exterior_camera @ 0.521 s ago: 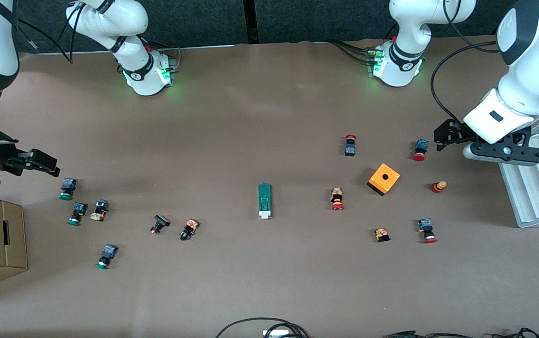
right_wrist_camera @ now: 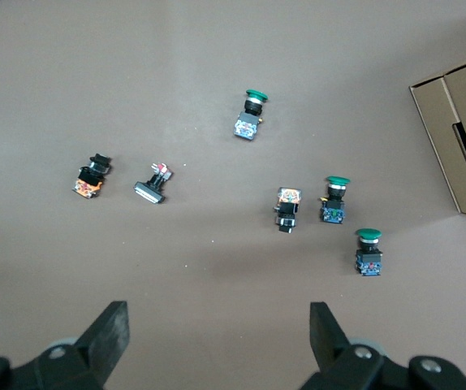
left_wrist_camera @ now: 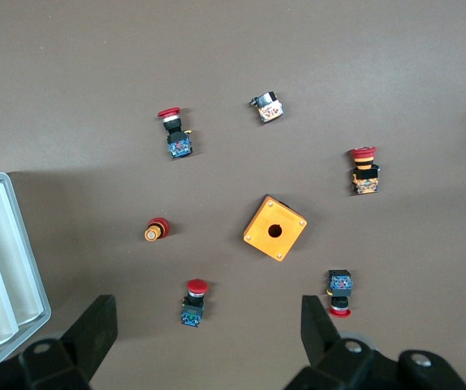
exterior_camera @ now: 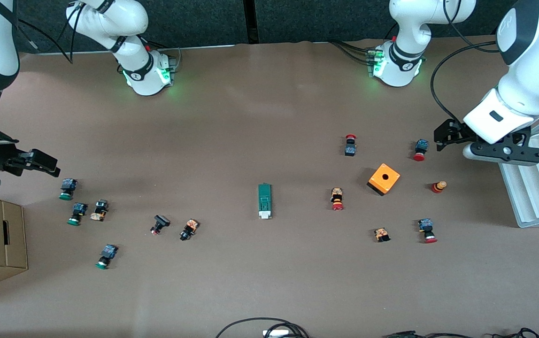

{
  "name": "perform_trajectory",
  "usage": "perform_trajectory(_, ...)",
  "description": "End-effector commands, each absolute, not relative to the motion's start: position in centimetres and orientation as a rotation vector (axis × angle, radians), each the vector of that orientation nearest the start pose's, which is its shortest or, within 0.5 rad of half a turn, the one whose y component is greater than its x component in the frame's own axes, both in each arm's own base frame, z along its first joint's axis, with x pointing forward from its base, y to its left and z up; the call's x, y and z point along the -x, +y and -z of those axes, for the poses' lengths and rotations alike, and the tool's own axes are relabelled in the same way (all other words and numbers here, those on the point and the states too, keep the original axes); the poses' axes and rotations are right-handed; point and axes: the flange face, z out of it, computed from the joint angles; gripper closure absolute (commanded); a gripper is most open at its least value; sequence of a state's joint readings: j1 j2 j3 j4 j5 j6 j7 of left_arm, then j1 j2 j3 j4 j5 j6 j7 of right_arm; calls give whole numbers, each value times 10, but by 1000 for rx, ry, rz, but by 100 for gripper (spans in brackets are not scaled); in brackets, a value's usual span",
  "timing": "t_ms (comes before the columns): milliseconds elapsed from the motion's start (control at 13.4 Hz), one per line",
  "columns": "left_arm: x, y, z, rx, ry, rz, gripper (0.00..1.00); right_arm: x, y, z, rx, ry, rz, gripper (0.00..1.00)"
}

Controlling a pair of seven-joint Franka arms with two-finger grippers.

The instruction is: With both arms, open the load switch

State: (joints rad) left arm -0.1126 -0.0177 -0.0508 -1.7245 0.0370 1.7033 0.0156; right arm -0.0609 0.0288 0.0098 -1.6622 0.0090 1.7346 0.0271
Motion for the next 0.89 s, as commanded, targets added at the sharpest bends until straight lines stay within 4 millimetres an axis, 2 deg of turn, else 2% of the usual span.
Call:
perform_trajectory(0, -545, -89, -576, 3101, 297, 13, 0, -579, -28, -584, 3156, 115, 89, 0)
perform_trajectory(521, -545, -90, -577, 3100, 299, 15, 0, -581, -39, -585, 3140, 151, 108, 0)
perform_trajectory(819, -544, -92, -577, 3100, 301, 15, 0, -589, -26, -562, 3142, 136, 32, 0)
